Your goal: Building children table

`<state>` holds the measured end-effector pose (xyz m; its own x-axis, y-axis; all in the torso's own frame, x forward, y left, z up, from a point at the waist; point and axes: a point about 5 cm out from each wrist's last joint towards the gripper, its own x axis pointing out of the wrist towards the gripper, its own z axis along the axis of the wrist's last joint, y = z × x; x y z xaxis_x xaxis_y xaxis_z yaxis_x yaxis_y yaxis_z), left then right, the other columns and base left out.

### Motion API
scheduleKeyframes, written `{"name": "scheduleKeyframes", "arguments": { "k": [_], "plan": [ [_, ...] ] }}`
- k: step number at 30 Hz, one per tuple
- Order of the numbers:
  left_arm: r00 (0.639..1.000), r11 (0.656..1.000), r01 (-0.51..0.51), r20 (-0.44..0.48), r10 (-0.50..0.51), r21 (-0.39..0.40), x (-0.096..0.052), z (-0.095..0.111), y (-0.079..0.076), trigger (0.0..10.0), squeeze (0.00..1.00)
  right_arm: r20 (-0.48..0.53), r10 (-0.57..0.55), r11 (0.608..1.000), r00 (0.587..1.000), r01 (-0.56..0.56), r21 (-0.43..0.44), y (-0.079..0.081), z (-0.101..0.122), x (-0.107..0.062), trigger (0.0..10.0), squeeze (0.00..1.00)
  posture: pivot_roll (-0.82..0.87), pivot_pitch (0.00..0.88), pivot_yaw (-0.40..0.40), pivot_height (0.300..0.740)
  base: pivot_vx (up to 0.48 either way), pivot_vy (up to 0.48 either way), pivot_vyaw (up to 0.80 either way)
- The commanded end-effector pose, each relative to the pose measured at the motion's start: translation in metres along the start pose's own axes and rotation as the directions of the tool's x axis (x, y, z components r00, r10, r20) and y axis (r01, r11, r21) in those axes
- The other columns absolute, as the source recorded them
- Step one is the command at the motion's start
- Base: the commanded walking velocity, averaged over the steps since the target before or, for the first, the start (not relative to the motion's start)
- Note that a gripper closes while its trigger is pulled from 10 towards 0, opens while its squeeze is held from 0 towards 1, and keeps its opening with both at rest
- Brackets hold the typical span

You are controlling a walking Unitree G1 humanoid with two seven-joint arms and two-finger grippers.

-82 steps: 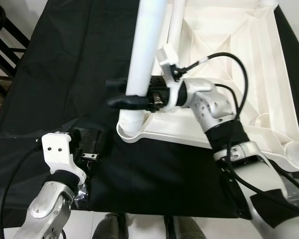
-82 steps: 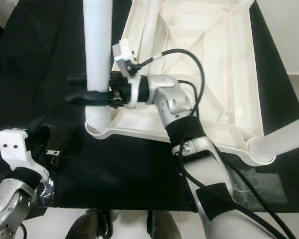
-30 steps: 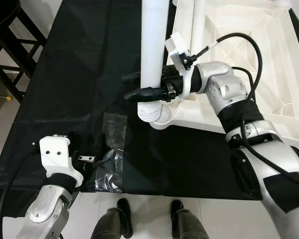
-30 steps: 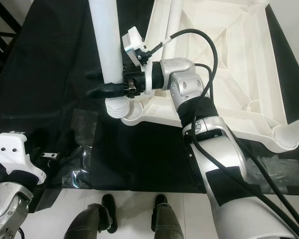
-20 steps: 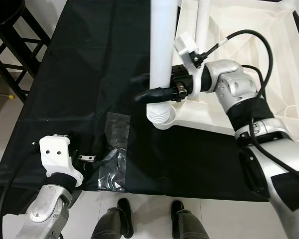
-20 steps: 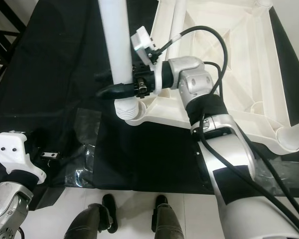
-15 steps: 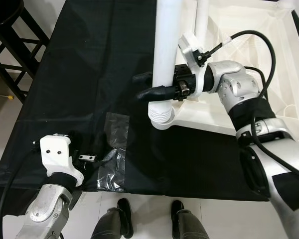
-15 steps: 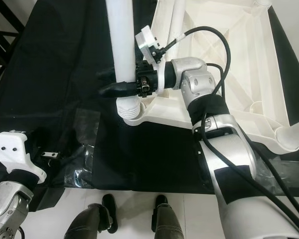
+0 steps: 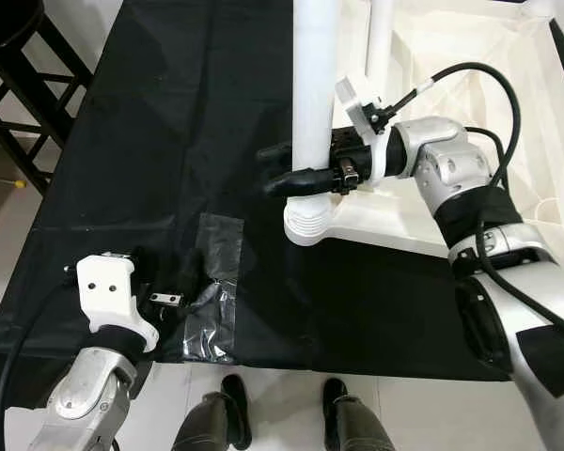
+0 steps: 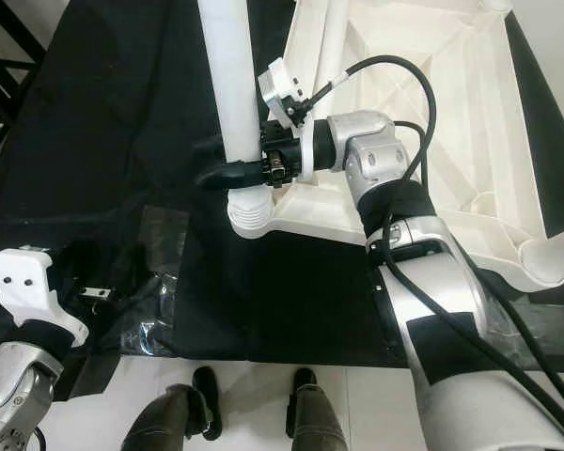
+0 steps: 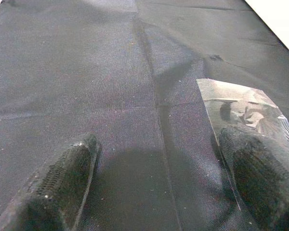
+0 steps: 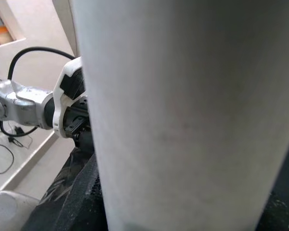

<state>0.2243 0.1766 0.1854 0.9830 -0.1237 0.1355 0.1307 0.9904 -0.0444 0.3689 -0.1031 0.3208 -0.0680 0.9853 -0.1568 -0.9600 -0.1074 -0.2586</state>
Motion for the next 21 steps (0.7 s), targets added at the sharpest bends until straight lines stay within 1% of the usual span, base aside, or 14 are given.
{"name": "scheduleKeyframes", "arguments": {
  "k": [1, 2, 3, 4, 5, 7, 12, 16, 21],
  "plan": [
    [1.0, 1.0, -0.006, -0.007, 0.006, -0.003, -0.004, -0.002, 0.002, 10.0, 0.0, -0.127, 0.035, 0.998, 0.991, -0.028, 0.062, 0.007, -0.034, 0.007, 10.0, 0.0, 0.06, 0.416, -0.007, 0.74, 0.0, 0.0, 0.0],
    [1.0, 1.0, -0.006, -0.007, 0.006, -0.003, -0.004, -0.002, 0.002, 10.0, 0.0, -0.127, 0.035, 0.998, 0.991, -0.028, 0.062, 0.007, -0.034, 0.007, 10.0, 0.0, 0.06, 0.416, -0.007, 0.74, 0.0, 0.0, 0.0],
    [1.0, 1.0, -0.006, -0.007, 0.006, -0.003, -0.004, -0.002, 0.002, 10.0, 0.0, -0.129, 0.052, 0.998, 0.99, -0.048, 0.034, 0.009, -0.035, 0.01, 10.0, 0.0, 0.06, 0.417, -0.007, 0.74, 0.0, 0.0, 0.0],
    [1.0, 1.0, -0.006, -0.007, 0.006, -0.003, -0.004, -0.002, 0.002, 10.0, 0.0, -0.129, 0.052, 0.998, 0.99, -0.048, 0.034, 0.009, -0.035, 0.01, 10.0, 0.0, 0.06, 0.417, -0.007, 0.74, 0.0, 0.0, 0.0],
    [1.0, 1.0, -0.005, -0.007, 0.005, -0.003, -0.004, -0.002, 0.002, 10.0, 0.0, -0.129, 0.074, 0.997, 0.989, -0.074, 0.007, 0.012, -0.037, 0.014, 10.0, 0.0, 0.06, 0.417, -0.007, 0.74, 0.0, 0.0, 0.0],
    [1.0, 1.0, -0.004, -0.008, 0.004, -0.004, -0.004, -0.002, 0.002, 10.0, 0.0, -0.09, 0.099, 0.995, 0.991, -0.1, -0.007, 0.019, -0.041, 0.019, 10.0, 0.0, 0.06, 0.417, -0.007, 0.74, 0.0, 0.0, 0.0],
    [1.0, 1.0, -0.004, -0.009, 0.004, -0.004, -0.004, -0.003, 0.002, 10.0, 0.0, -0.05, 0.09, 0.996, 0.995, -0.091, -0.014, 0.024, -0.047, 0.018, 10.0, 0.0, 0.06, 0.414, 0.0, 0.74, 0.0, 0.0, 0.0],
    [1.0, 1.0, -0.003, -0.012, 0.003, -0.002, -0.004, -0.004, 0.003, 10.0, 0.0, -0.013, 0.075, 0.997, 0.997, -0.076, -0.021, 0.031, -0.052, 0.016, 10.0, 0.0, 0.05, 0.409, 0.002, 0.74, 0.0, 0.0, 0.0],
    [1.0, 1.0, -0.002, -0.014, 0.002, -0.003, -0.004, -0.005, 0.003, 10.0, 0.0, -0.001, 0.044, 0.999, 0.999, -0.044, -0.016, 0.035, -0.057, 0.014, 10.0, 0.0, 0.05, 0.405, 0.005, 0.74, 0.0, 0.0, 0.0]
  ]
}}
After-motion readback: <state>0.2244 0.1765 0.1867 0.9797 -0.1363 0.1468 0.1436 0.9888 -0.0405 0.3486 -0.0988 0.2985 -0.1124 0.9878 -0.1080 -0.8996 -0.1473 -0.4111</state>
